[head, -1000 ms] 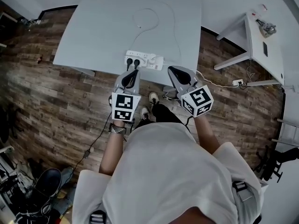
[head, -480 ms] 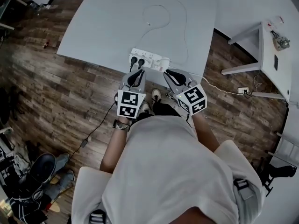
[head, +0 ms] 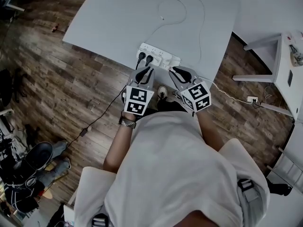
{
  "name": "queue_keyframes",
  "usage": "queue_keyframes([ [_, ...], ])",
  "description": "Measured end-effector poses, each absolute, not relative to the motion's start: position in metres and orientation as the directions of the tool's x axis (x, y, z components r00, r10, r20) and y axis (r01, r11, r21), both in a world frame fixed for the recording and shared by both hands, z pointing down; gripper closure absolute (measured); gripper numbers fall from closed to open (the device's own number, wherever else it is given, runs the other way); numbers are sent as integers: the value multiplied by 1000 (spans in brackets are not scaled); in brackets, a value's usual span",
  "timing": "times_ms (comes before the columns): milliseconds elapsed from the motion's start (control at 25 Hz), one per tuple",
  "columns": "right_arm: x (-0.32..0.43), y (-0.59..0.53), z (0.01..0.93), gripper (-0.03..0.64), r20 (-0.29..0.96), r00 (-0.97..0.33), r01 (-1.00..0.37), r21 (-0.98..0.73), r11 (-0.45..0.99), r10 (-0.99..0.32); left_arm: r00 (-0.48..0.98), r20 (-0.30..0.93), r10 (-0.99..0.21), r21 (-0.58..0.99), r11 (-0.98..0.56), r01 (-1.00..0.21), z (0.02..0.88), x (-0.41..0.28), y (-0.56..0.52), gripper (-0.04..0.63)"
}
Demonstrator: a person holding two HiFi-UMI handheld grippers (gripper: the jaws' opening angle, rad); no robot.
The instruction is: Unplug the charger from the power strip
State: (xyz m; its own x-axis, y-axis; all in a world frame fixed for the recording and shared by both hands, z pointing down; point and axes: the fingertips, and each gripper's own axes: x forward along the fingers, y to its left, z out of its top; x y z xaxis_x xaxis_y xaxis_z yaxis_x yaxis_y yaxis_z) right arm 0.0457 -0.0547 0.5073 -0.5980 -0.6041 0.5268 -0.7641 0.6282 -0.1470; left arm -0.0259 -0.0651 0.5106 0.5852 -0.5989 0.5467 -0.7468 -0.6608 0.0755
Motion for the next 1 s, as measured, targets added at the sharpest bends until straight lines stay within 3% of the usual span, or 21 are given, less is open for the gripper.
queue_keyframes([
  [560, 54, -83, 539, 518, 558, -591, -750, -113, 651, -583, 567, 606, -557, 93, -659, -746, 550, -11, -79, 540],
  [1000, 65, -83, 604, 520, 658, -561, -735, -117, 668, -502, 543, 643, -541, 119, -629, -768, 576, -11, -85, 538],
])
